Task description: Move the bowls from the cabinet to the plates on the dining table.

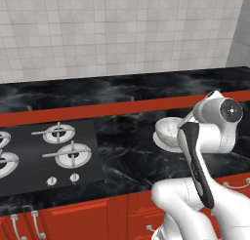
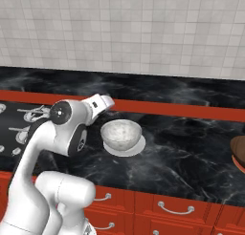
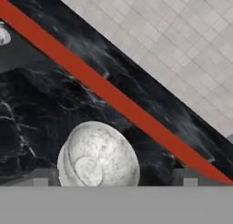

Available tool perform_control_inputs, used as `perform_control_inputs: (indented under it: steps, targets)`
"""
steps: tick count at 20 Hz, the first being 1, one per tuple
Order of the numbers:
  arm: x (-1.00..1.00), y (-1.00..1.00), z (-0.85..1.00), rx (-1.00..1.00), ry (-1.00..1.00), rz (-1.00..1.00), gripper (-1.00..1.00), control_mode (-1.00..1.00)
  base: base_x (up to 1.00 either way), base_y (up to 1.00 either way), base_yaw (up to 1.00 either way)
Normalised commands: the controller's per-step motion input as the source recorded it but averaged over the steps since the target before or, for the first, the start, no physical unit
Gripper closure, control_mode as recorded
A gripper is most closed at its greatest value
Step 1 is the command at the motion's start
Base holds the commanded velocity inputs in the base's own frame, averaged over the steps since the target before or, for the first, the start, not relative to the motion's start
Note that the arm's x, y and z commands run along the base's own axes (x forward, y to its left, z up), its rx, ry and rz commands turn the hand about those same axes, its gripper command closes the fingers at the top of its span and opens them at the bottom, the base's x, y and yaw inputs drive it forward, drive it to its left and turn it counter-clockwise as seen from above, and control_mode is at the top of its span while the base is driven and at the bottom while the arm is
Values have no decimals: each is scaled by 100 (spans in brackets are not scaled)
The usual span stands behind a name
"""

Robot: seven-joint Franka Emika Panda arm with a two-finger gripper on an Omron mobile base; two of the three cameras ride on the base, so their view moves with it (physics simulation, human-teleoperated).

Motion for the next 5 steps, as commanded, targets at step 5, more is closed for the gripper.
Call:
perform_control_inputs:
  steps: [5]
  targets:
    - [-84, -22, 43, 23, 7, 2, -100, -100, 0, 0, 0]
